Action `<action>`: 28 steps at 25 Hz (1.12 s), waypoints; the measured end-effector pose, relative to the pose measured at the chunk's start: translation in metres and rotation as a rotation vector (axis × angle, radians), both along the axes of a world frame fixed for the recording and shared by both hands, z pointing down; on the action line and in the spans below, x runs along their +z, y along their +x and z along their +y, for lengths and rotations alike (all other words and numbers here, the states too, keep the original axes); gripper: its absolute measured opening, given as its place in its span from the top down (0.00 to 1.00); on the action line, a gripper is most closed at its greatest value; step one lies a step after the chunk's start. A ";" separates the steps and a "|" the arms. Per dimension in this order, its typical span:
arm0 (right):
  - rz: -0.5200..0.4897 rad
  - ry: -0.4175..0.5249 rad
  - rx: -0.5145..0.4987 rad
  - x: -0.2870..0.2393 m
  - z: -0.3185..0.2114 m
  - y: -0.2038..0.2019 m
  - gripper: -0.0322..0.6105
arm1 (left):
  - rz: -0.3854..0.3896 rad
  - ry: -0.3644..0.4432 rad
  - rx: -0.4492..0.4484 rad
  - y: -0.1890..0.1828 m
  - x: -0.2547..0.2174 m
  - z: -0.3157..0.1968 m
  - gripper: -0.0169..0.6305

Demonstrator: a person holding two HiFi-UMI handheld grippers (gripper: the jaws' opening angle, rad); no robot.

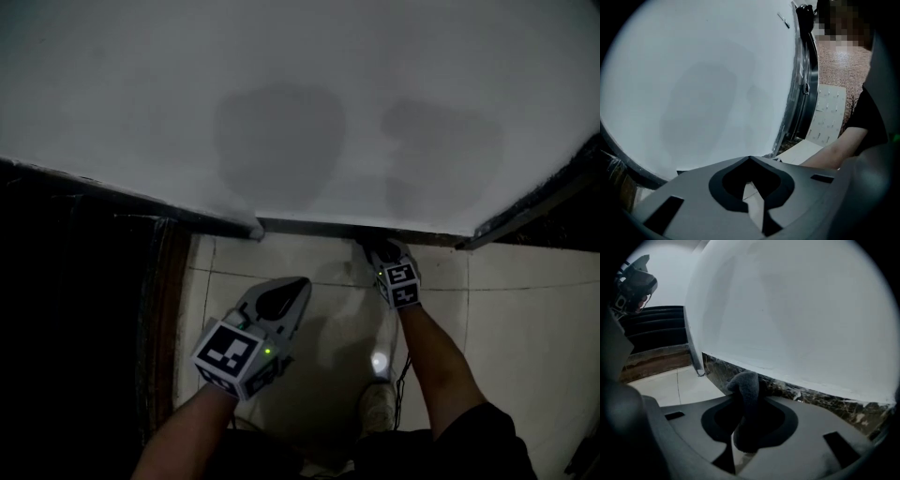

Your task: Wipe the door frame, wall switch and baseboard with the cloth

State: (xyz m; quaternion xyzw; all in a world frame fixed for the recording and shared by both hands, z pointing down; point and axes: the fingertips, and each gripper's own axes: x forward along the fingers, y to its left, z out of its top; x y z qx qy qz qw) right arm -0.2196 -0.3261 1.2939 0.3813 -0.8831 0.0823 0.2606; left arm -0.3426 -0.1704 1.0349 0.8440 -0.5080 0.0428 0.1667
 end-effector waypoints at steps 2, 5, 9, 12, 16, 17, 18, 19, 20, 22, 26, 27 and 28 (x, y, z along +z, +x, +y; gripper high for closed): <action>-0.001 -0.008 0.013 0.000 -0.002 0.011 0.82 | 0.002 -0.015 0.004 0.005 0.005 -0.004 0.97; 0.007 -0.019 0.044 0.000 -0.005 0.034 0.82 | 0.030 -0.026 -0.003 0.010 0.008 -0.011 0.97; 0.019 -0.014 0.094 -0.002 -0.010 0.065 0.82 | 0.035 -0.028 0.009 0.019 0.008 -0.015 0.97; 0.036 -0.015 0.120 0.000 -0.013 0.086 0.82 | 0.028 -0.031 0.022 0.025 0.012 -0.016 0.97; 0.062 -0.017 0.129 0.001 -0.018 0.107 0.82 | 0.059 -0.038 0.008 0.030 0.011 -0.022 0.97; 0.066 -0.017 0.134 0.001 -0.019 0.112 0.82 | 0.059 -0.037 0.008 0.031 0.011 -0.023 0.97; 0.069 -0.017 0.139 0.001 -0.019 0.116 0.82 | 0.056 -0.037 0.010 0.033 0.011 -0.024 0.97; 0.072 -0.016 0.144 0.001 -0.020 0.121 0.82 | 0.051 -0.040 0.012 0.035 0.011 -0.024 0.97; 0.073 -0.014 0.149 0.000 -0.020 0.125 0.82 | 0.048 -0.045 0.014 0.036 0.012 -0.024 0.97; 0.074 -0.007 0.160 -0.001 -0.022 0.134 0.82 | 0.049 -0.049 0.013 0.038 0.014 -0.025 0.97; 0.082 -0.013 0.220 0.001 -0.025 0.158 0.82 | 0.053 -0.046 0.006 0.036 0.017 -0.027 0.97; 0.080 -0.017 0.243 0.002 -0.026 0.166 0.82 | 0.054 -0.051 0.005 0.036 0.017 -0.027 0.97; 0.079 -0.021 0.266 0.002 -0.026 0.174 0.82 | 0.055 -0.058 0.005 0.037 0.017 -0.027 0.97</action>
